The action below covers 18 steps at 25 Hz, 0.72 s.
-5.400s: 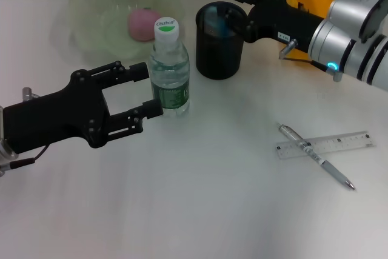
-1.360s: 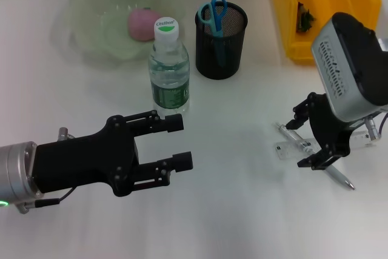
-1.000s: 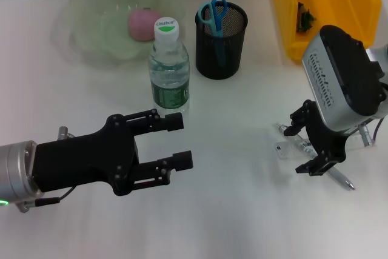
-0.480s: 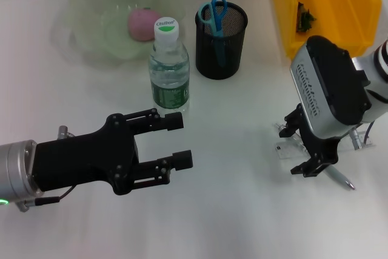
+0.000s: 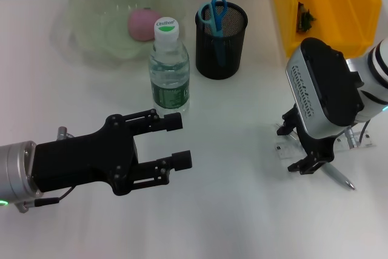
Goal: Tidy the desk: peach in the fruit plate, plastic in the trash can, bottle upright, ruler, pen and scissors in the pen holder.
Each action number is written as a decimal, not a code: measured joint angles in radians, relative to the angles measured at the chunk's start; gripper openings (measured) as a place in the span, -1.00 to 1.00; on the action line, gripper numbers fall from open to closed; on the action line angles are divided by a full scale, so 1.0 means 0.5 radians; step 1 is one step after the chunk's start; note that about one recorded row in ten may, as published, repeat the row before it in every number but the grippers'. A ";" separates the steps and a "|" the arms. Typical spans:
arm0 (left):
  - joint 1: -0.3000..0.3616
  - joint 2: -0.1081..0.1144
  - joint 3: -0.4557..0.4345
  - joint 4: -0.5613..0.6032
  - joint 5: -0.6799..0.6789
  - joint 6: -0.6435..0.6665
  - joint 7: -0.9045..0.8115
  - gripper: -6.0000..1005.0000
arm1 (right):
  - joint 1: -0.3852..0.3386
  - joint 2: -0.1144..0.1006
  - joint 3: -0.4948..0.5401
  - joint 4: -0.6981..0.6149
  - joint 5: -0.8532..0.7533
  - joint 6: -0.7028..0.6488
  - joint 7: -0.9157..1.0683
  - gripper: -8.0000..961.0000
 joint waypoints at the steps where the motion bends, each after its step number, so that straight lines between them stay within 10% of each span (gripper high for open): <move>1: 0.000 0.000 0.000 0.000 0.000 0.000 0.000 0.36 | 0.001 0.000 -0.002 0.001 0.000 0.000 0.000 0.50; 18: 0.001 0.003 -0.003 0.000 0.000 0.000 0.000 0.36 | 0.020 0.001 -0.021 0.052 -0.007 0.016 0.014 0.29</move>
